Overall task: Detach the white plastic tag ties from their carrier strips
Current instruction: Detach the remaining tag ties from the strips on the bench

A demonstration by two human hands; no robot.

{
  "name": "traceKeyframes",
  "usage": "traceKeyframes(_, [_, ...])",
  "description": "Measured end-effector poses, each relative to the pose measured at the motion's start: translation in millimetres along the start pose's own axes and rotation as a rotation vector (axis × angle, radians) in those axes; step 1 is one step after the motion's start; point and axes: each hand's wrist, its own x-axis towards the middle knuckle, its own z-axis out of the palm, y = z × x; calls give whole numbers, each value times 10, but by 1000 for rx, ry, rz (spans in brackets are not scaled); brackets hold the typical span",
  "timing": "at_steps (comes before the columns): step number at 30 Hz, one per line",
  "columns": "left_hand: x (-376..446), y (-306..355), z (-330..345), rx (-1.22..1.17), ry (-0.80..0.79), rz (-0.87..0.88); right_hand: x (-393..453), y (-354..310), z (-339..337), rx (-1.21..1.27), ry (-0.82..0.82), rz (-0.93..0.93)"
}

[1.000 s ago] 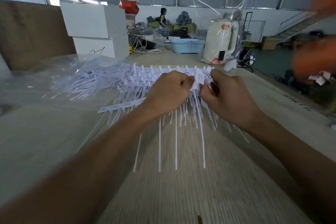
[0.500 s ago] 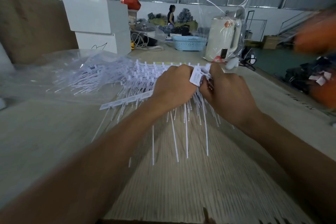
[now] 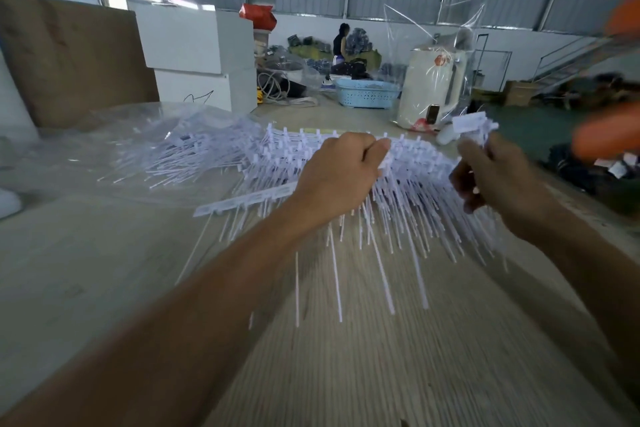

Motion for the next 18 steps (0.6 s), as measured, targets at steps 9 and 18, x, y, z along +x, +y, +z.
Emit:
traceKeyframes(9, [-29,-90,47,-116,-204,-18,-136,-91,327,-121,-58,-198])
traceKeyframes(18, [-60,-85,16,-191,-140,37,-207,-111,409,111,-202,37])
